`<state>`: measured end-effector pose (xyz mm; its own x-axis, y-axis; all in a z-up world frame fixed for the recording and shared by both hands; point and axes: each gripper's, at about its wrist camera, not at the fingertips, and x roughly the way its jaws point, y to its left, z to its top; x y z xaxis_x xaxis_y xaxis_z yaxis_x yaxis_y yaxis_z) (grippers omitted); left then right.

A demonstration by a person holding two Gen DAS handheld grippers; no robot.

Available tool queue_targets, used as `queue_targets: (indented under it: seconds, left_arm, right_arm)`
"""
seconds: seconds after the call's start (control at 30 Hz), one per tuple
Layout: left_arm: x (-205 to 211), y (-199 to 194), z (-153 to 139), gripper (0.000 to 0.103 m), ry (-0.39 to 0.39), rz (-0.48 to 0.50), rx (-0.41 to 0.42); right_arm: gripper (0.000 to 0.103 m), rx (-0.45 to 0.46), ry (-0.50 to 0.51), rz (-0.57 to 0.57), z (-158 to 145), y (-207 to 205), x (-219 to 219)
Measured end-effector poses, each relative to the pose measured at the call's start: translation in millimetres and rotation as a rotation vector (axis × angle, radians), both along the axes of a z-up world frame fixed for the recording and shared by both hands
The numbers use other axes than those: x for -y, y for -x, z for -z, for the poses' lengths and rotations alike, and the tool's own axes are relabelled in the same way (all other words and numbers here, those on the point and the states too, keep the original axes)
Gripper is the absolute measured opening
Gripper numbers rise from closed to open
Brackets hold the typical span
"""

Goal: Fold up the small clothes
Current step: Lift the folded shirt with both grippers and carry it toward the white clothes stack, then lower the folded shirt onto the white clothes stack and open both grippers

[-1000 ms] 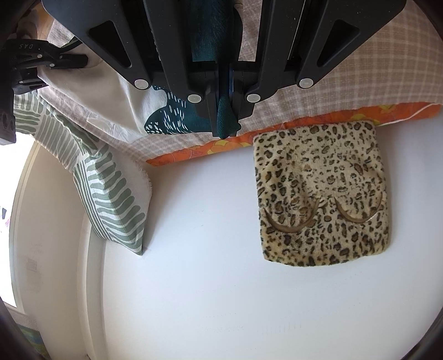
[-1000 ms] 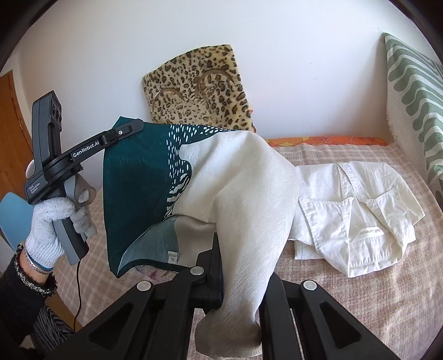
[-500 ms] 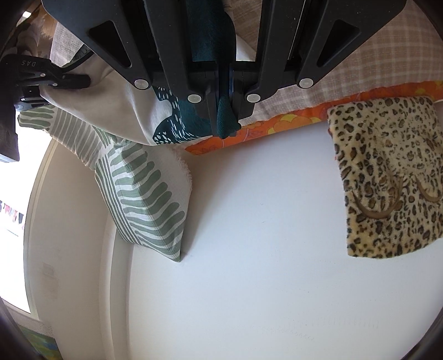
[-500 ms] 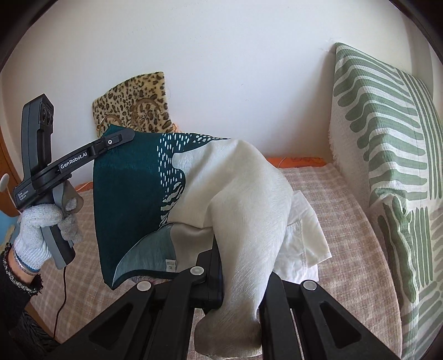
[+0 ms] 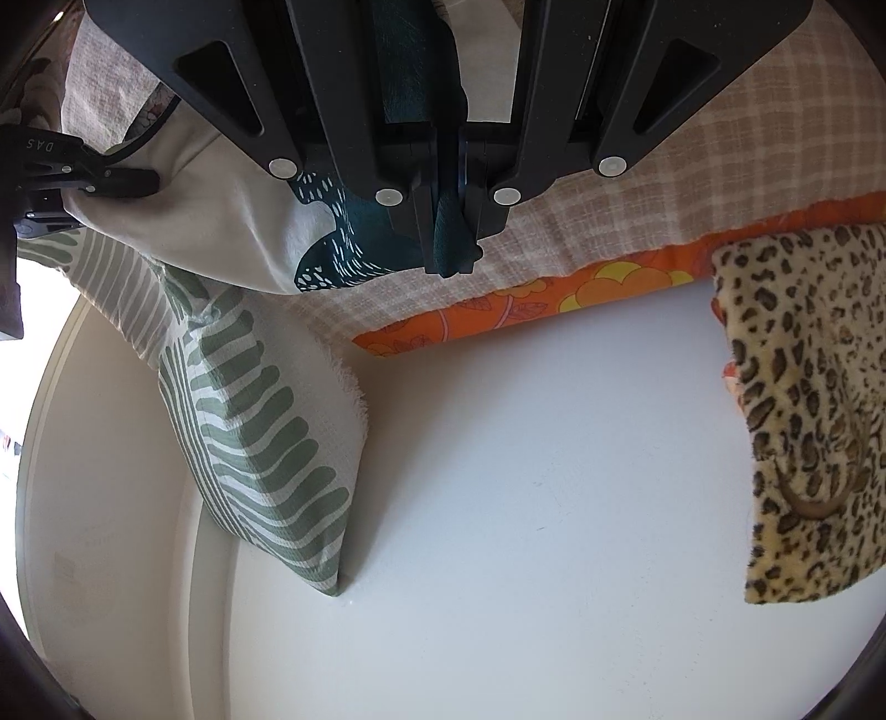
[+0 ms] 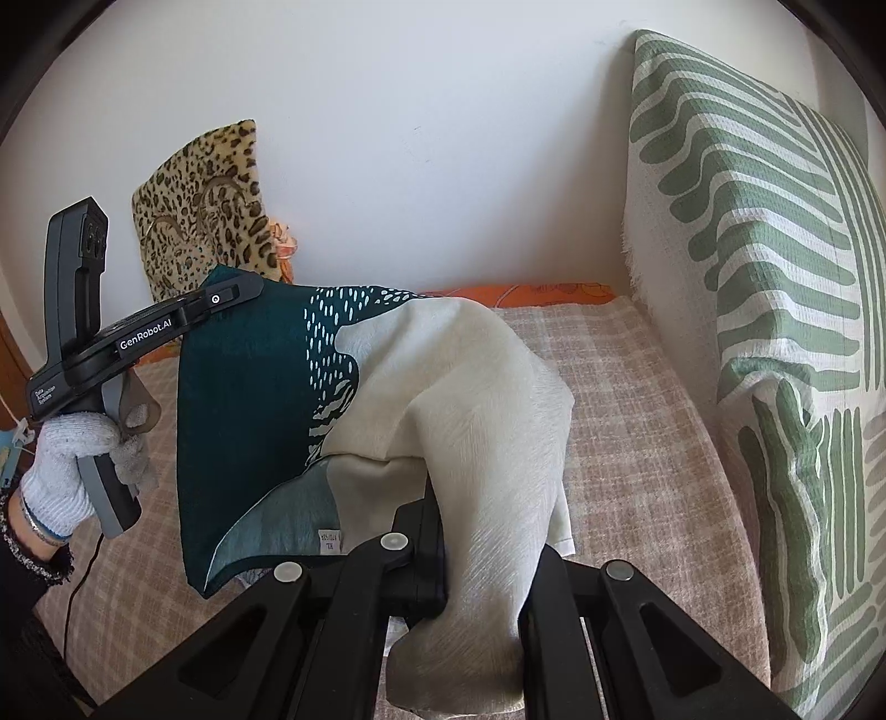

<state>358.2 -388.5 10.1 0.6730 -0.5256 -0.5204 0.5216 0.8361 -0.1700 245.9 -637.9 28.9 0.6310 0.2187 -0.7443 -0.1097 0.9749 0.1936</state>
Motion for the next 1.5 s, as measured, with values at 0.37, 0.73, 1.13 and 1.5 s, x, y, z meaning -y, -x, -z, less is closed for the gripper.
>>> queue_targets:
  seconds: [0.37, 0.73, 1.13, 1.5]
  left_arm:
    - [-20, -21, 15, 0.031, -0.136, -0.115, -0.011]
    - [3, 32, 49, 0.031, -0.175, 0.176, -0.134]
    - [6, 35, 77, 0.031, -0.198, 0.197, -0.182]
    - [-25, 37, 59, 0.031, -0.109, 0.154, -0.226]
  right_arm:
    - [0.04, -0.132, -0.168, -0.067, 34, -10, 19]
    - [0.056, -0.037, -0.432, 0.107, 22, -25, 100]
    - [0.031, -0.01, -0.09, -0.081, 35, -117, -42]
    - [0.029, -0.153, 0.028, -0.076, 91, -139, -67]
